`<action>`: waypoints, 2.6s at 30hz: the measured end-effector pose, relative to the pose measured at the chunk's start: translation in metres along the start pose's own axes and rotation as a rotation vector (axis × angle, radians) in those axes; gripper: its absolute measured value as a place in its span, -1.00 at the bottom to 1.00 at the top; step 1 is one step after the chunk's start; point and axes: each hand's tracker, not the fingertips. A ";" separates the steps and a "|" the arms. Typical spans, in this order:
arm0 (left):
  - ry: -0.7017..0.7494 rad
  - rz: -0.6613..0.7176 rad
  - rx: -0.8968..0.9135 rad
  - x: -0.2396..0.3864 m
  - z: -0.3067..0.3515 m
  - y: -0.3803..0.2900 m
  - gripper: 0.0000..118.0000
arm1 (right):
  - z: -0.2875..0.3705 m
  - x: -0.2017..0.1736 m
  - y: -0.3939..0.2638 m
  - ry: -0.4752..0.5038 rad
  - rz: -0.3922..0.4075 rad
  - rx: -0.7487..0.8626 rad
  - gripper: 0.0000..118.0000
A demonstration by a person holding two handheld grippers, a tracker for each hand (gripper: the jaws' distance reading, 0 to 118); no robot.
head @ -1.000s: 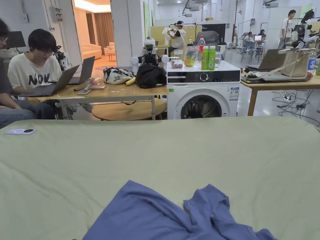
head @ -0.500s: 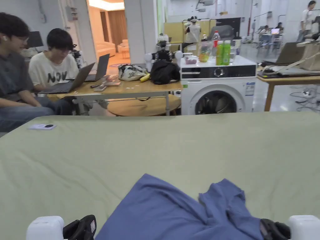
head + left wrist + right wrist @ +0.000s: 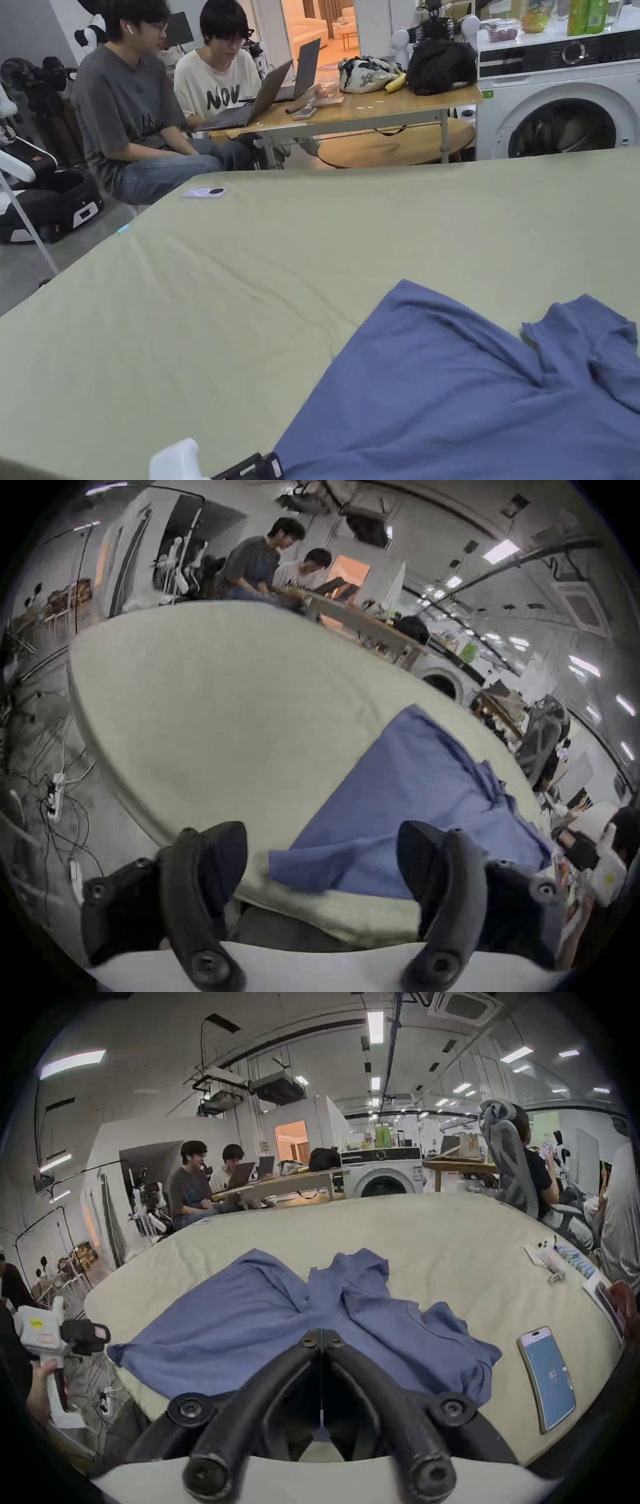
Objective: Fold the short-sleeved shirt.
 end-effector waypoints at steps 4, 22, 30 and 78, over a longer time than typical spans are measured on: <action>0.007 -0.010 -0.063 0.003 -0.016 -0.016 -0.79 | 0.008 0.011 -0.003 -0.031 -0.004 -0.010 -1.00; 0.067 -0.132 -0.077 0.016 -0.022 -0.018 -0.92 | -0.218 0.068 0.136 -0.038 -0.048 -0.445 0.54; 0.085 -0.143 -0.084 0.019 -0.023 -0.018 -0.92 | -0.274 0.071 0.114 -0.169 0.010 -0.656 -0.70; -0.180 -0.449 0.682 0.306 0.021 0.476 -0.96 | -0.077 0.063 0.616 -0.259 0.048 0.426 -0.99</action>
